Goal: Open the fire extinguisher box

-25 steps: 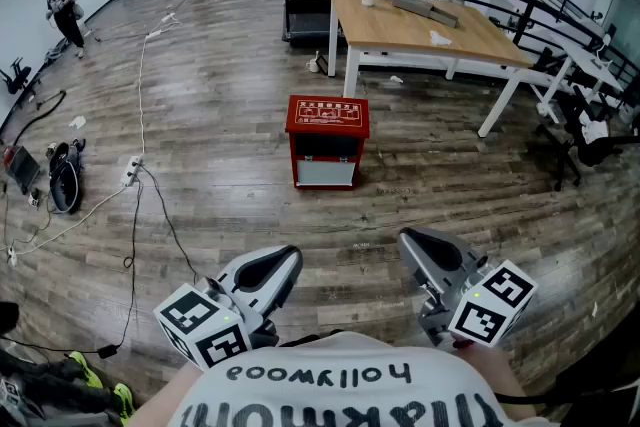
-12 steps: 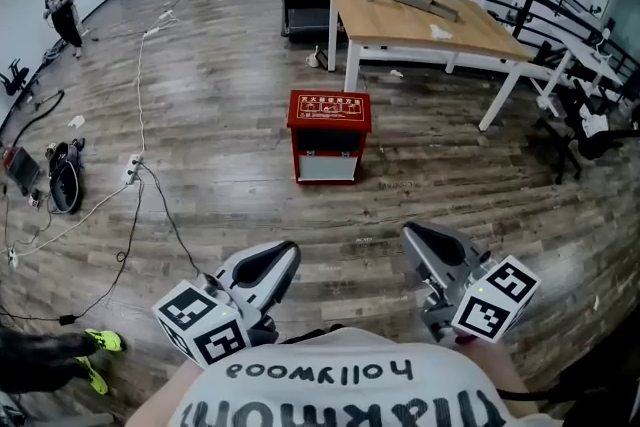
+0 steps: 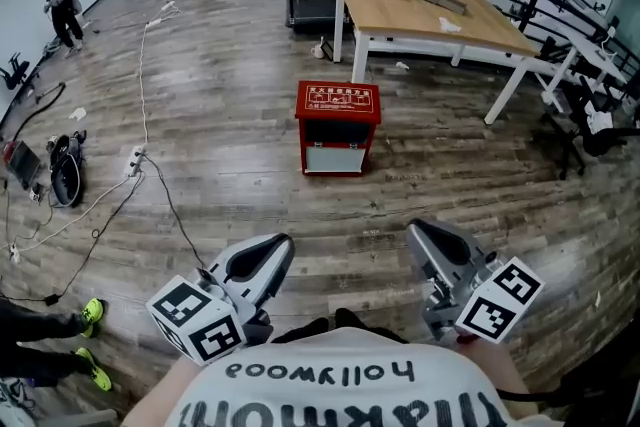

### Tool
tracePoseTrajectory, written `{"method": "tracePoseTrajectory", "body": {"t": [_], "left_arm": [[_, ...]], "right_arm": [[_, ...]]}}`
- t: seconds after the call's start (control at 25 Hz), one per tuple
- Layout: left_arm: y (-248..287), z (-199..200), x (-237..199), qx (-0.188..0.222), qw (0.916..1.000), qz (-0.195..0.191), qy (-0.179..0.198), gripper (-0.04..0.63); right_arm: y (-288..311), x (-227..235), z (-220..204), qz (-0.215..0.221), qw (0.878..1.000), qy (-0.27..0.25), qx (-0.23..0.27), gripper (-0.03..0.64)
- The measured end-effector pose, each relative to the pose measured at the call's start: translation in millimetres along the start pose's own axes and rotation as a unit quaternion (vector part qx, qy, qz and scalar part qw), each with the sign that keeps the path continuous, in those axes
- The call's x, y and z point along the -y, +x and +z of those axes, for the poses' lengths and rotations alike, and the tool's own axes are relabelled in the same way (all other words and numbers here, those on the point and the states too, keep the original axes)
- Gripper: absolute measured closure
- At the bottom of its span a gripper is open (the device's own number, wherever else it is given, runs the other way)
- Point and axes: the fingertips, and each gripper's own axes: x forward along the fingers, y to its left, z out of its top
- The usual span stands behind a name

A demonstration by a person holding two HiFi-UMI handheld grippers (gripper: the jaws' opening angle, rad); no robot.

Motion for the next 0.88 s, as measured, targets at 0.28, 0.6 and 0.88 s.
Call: {"method": "tracePoseTrajectory", "body": {"t": [0.28,0.6,0.88], "left_arm": [[6,5,-19,0.006,1.0000,0.002,0.001,0.575],[43,12,-32,0.000,0.9998,-0.003,-0.019,0.575],[93,12,-31,-0.009,0.9999,-0.009,-0.007,0.581]], "right_arm": [[12,12,-9,-0.016,1.000,-0.014,-0.018,0.606],[23,64,-10,-0.051,0.997,0.002,-0.062,0.607],[27,106,1,-0.046,0.997,0.001,-0.066,0.607]]}}
